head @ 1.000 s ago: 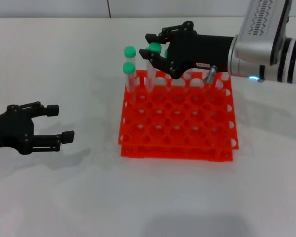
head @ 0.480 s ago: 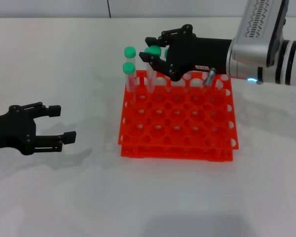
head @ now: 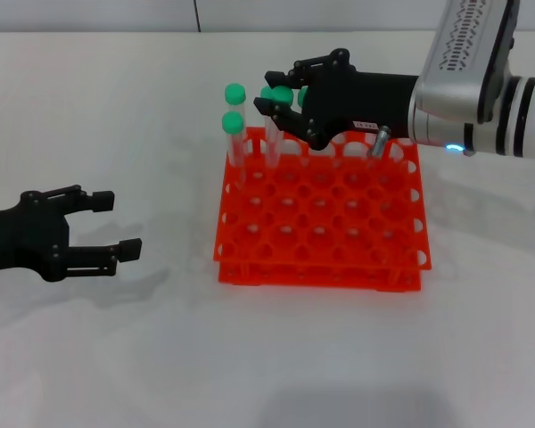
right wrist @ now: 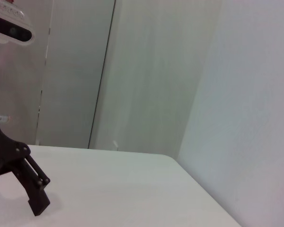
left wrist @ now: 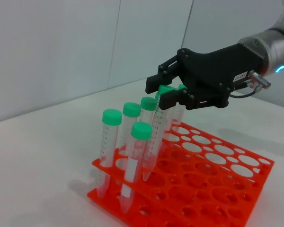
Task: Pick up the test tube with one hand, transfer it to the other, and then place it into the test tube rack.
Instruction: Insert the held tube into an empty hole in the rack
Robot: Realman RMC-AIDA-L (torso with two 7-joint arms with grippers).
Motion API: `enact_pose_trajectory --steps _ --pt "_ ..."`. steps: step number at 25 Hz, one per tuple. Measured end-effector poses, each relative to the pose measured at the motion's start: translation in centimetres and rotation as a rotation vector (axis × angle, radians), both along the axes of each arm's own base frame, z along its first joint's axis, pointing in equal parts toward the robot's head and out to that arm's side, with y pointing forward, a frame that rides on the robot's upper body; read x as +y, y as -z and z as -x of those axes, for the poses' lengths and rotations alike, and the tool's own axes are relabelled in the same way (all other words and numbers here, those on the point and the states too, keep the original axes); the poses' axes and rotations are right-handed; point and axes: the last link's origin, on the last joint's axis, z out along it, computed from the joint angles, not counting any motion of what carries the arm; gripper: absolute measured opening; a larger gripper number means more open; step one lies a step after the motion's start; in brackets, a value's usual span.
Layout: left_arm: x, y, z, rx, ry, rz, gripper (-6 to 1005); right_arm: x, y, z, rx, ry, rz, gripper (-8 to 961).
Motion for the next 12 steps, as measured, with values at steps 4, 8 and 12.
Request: enact_pose_trajectory --steps 4,8,12 --pt "-0.01 0.01 0.0 -0.001 0.0 0.001 888 -0.08 0.21 -0.01 -0.005 0.001 0.002 309" --pt "-0.01 0.02 0.0 0.0 0.001 0.0 888 -0.14 0.4 -0.05 -0.011 0.002 0.002 315" --pt "-0.01 0.02 0.0 0.0 0.001 0.0 888 -0.1 0.45 0.0 -0.014 0.001 0.001 322"
